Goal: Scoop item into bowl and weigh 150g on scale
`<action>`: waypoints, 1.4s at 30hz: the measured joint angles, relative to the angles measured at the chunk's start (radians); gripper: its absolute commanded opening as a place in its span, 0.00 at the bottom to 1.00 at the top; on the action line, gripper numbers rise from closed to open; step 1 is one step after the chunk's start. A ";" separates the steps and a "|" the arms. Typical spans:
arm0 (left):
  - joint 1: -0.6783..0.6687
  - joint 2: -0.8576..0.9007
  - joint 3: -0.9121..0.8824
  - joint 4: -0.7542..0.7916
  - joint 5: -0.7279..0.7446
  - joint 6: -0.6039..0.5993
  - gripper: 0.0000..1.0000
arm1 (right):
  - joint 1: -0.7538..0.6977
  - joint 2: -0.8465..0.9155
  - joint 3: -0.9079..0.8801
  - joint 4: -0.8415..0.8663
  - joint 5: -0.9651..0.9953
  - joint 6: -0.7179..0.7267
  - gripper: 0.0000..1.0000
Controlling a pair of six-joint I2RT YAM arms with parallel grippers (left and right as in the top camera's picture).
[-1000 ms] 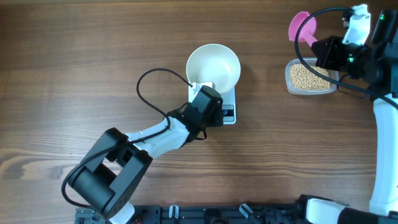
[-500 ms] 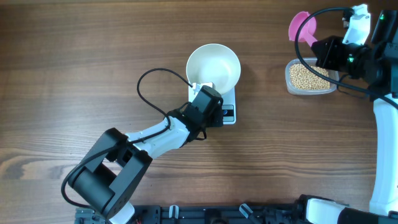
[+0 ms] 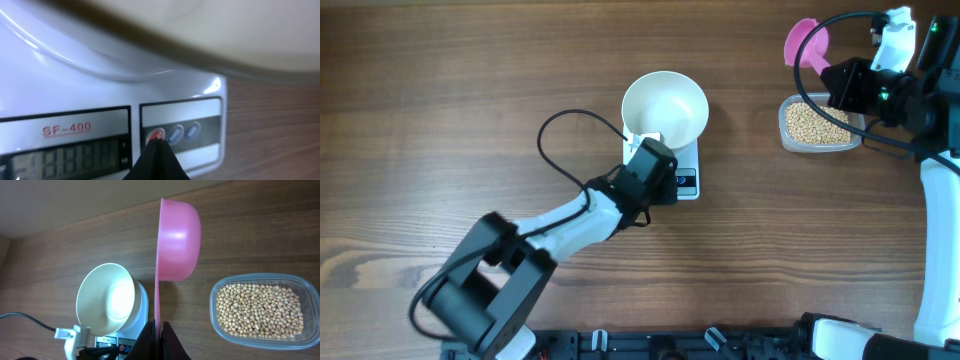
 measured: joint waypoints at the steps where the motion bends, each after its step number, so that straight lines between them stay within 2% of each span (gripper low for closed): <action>1: 0.000 -0.030 -0.005 -0.002 0.001 0.000 0.04 | 0.000 0.000 0.000 0.000 0.000 0.000 0.04; 10: 0.000 -0.533 -0.007 -0.006 0.050 -0.016 0.04 | 0.000 0.000 0.000 -0.042 0.000 -0.001 0.05; 11: 0.002 -0.613 -0.007 -0.032 0.042 -0.017 0.06 | 0.000 0.000 0.000 -0.061 0.000 -0.006 0.04; 13: 0.008 -0.726 -0.007 -0.073 0.014 -0.018 0.19 | 0.000 0.000 0.000 -0.104 0.000 -0.041 0.04; 15: 0.032 -0.874 -0.004 -0.171 -0.076 -0.013 0.24 | 0.000 -0.001 0.000 -0.114 0.002 -0.063 0.04; 16: 0.043 -0.932 -0.003 -0.248 -0.131 -0.020 0.31 | 0.000 -0.001 0.000 -0.116 0.002 -0.074 0.04; 19: 0.081 -1.118 -0.003 -0.447 -0.328 -0.023 0.31 | 0.000 -0.003 0.000 -0.095 0.003 -0.105 0.04; 20: 0.087 -1.157 -0.003 -0.497 -0.374 -0.023 0.35 | 0.000 -0.004 0.000 -0.080 0.003 -0.111 0.04; 21: 0.094 -1.198 -0.003 -0.563 -0.432 -0.023 0.62 | 0.000 -0.004 0.000 -0.049 0.003 -0.118 0.04; 22: 0.101 -1.236 -0.003 -0.633 -0.500 -0.024 1.00 | 0.000 -0.004 0.000 -0.008 0.003 -0.124 0.04; 26: 0.106 -1.271 -0.004 -0.793 -0.634 -0.023 1.00 | 0.000 -0.004 0.000 0.080 0.002 -0.175 0.04; 30: 0.106 -1.271 -0.005 -0.908 -0.684 -0.023 1.00 | 0.000 -0.004 0.000 0.061 -0.046 -0.290 0.04; 42: 0.106 -1.271 -0.005 -0.999 -0.734 -0.023 1.00 | 0.065 0.111 0.000 -0.012 -0.092 -0.490 0.04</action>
